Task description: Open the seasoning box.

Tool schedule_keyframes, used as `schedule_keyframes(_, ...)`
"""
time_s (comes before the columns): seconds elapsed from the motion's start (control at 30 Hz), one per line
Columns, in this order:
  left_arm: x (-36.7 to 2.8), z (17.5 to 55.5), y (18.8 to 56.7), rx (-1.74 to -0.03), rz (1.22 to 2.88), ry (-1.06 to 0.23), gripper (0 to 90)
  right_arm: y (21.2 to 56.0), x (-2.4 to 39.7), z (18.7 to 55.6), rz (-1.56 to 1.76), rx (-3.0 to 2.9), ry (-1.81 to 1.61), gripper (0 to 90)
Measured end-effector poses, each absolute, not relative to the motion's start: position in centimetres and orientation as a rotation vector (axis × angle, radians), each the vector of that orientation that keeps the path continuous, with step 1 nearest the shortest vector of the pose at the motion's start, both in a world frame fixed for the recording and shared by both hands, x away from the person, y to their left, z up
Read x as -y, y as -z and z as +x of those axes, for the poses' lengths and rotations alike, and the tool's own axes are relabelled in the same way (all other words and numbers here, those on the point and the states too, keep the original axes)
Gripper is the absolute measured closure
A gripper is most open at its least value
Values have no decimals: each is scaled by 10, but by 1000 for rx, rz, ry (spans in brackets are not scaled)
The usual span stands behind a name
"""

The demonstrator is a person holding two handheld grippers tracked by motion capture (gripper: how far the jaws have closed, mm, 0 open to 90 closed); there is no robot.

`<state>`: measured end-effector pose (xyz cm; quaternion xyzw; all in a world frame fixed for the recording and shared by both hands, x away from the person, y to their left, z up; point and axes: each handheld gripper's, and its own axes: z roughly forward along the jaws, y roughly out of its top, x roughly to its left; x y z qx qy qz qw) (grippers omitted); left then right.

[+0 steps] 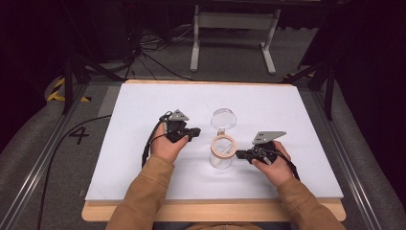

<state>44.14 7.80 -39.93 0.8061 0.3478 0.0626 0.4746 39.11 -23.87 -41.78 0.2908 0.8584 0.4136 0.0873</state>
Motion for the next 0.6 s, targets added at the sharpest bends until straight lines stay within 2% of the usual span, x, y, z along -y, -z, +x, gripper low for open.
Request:
schedule_keyframes(0.23, -83, 442, 397, -863, 1961, -156, 876, 419, 230, 388, 830, -2584, -1234, 899)
schedule_keyframes(0.5, -84, 441, 395, -850, 1967, -154, 856, 409, 242, 391, 845, -2541, -1248, 894)
schedule_keyframes(0.6, -87, 440, 391, -840, 1968, -167, 837, 395, 255, 392, 868, -2489, -1287, 840)
